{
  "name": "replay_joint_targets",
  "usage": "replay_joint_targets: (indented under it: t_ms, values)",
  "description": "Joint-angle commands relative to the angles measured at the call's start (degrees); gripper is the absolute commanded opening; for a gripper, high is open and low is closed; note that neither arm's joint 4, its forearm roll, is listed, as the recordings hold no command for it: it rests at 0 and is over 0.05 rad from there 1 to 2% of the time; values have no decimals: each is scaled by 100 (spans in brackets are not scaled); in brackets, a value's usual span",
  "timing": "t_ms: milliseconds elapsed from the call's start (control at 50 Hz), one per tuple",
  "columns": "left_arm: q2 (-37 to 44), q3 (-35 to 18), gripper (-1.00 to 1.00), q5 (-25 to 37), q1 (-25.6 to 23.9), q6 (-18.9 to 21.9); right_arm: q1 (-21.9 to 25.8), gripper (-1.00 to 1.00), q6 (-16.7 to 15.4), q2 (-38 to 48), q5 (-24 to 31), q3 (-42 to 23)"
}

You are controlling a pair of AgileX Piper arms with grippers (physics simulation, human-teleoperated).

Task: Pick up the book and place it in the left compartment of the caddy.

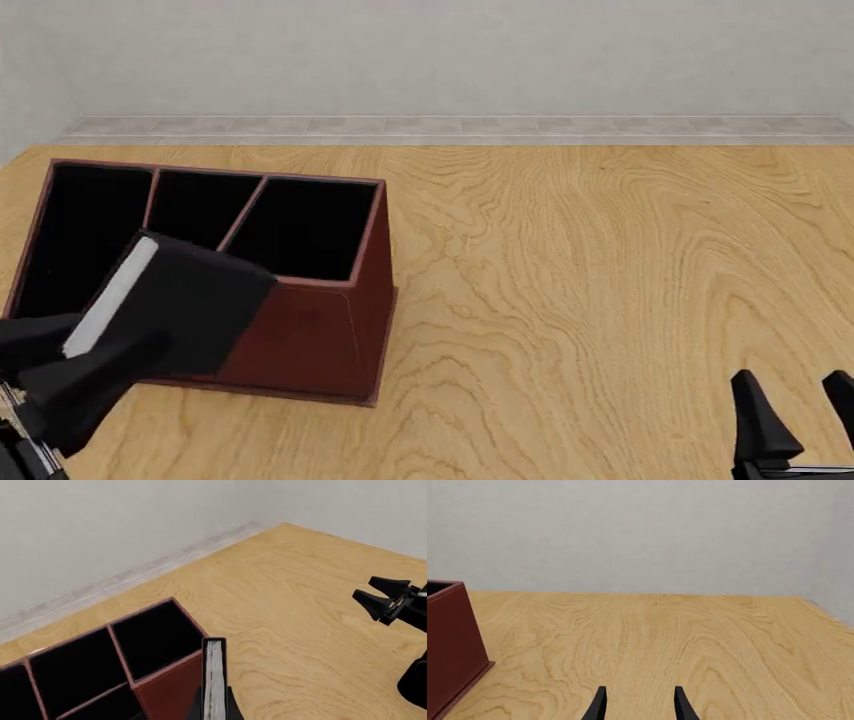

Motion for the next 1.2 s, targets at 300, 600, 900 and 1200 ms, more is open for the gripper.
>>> replay_joint_targets:
  t_ms: [300,600,900,1200]
  values:
    - [-223,-1274,-100,355,1895,77,-2,100,1,-4,-5,1]
    - [-106,-1380,-100,253,2635,296,-12,100,14,-5,-15,1]
    - [276,-1272,-100,-157,3757,758,-24,100,44,-8,-28,1]
    - [985,-1110,-100,-695,4514,968,-31,100,54,-9,-26,1]
